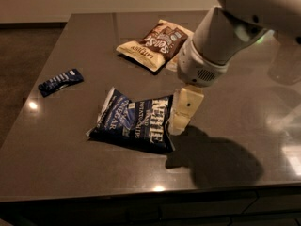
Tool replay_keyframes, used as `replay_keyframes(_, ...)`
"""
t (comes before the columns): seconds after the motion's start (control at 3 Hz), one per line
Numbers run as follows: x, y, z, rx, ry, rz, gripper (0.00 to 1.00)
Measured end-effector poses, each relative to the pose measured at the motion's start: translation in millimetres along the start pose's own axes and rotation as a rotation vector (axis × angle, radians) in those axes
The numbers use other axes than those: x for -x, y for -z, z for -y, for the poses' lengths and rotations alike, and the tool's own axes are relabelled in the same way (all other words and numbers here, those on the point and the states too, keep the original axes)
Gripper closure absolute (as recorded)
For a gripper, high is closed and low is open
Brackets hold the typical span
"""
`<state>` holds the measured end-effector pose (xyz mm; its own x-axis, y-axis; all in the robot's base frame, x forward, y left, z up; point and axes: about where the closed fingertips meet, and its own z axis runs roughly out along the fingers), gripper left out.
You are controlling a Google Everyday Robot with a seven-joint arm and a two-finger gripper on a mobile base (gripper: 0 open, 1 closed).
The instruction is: Pick blue chip bag
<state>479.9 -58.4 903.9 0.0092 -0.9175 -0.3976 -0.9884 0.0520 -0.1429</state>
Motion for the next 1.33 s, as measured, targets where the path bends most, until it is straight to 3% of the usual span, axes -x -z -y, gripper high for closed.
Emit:
replay_keyframes(0.67,14.8,-52.4,-5.6,0.052,0.101,-0.029,0.00)
replay_keyframes(1.0,15.2,-61.6,-6.4,0.060,0.122,-0.046,0.00)
replay_keyframes(1.33,14.6,-66.7,-6.4,0.061,0.133,-0.080,0.16)
